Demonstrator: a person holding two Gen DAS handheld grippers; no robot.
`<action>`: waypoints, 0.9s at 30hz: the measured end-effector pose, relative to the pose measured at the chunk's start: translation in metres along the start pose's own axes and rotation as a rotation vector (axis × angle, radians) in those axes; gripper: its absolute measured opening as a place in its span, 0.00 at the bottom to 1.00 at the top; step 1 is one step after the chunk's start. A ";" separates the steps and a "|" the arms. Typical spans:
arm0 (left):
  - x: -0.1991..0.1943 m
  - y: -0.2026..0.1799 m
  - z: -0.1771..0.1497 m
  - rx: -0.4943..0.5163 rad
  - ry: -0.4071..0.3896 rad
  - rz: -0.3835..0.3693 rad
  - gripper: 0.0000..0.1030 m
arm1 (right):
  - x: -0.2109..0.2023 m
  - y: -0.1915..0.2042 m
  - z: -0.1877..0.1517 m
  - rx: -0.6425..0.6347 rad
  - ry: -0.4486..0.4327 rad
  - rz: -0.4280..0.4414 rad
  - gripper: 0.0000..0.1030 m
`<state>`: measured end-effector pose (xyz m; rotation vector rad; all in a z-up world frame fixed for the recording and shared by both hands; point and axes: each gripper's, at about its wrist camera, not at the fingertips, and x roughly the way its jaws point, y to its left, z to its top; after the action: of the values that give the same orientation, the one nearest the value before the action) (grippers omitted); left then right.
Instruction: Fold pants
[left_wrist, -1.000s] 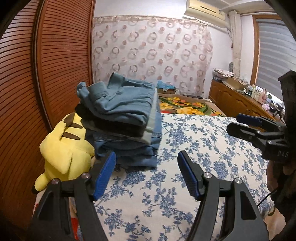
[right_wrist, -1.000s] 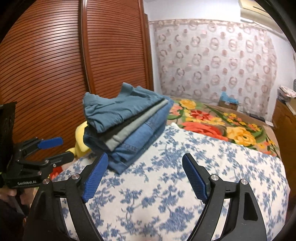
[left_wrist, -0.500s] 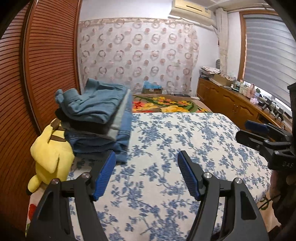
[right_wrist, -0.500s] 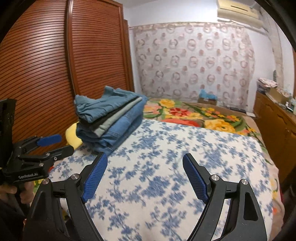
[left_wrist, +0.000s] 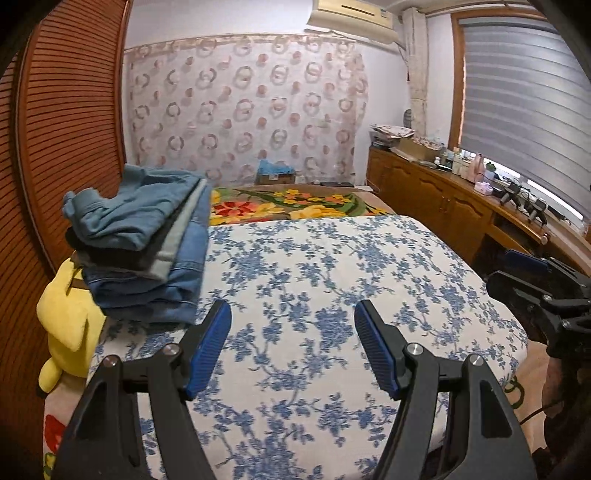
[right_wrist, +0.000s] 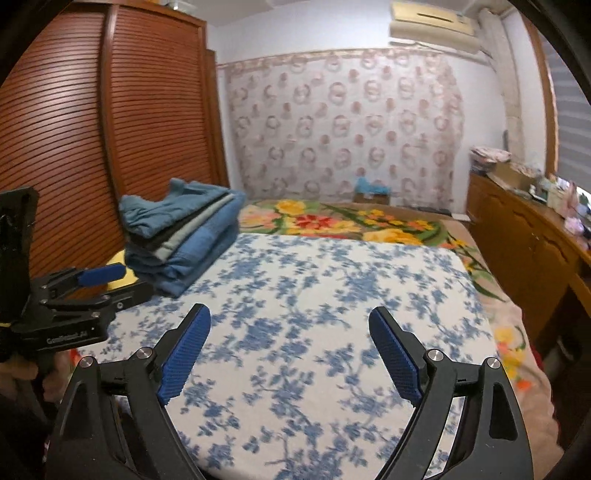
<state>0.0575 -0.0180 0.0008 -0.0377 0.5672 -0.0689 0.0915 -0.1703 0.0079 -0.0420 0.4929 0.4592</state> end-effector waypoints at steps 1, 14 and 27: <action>0.000 -0.003 0.001 0.004 -0.001 -0.002 0.68 | -0.002 -0.005 -0.001 0.011 -0.002 -0.016 0.87; -0.013 -0.028 0.023 0.038 -0.037 -0.028 0.68 | -0.014 -0.028 0.001 0.036 -0.030 -0.116 0.87; -0.042 -0.021 0.040 0.028 -0.098 -0.007 0.68 | -0.041 -0.025 0.023 0.052 -0.112 -0.131 0.87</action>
<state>0.0428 -0.0355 0.0578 -0.0158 0.4682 -0.0812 0.0805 -0.2061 0.0459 0.0015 0.3887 0.3186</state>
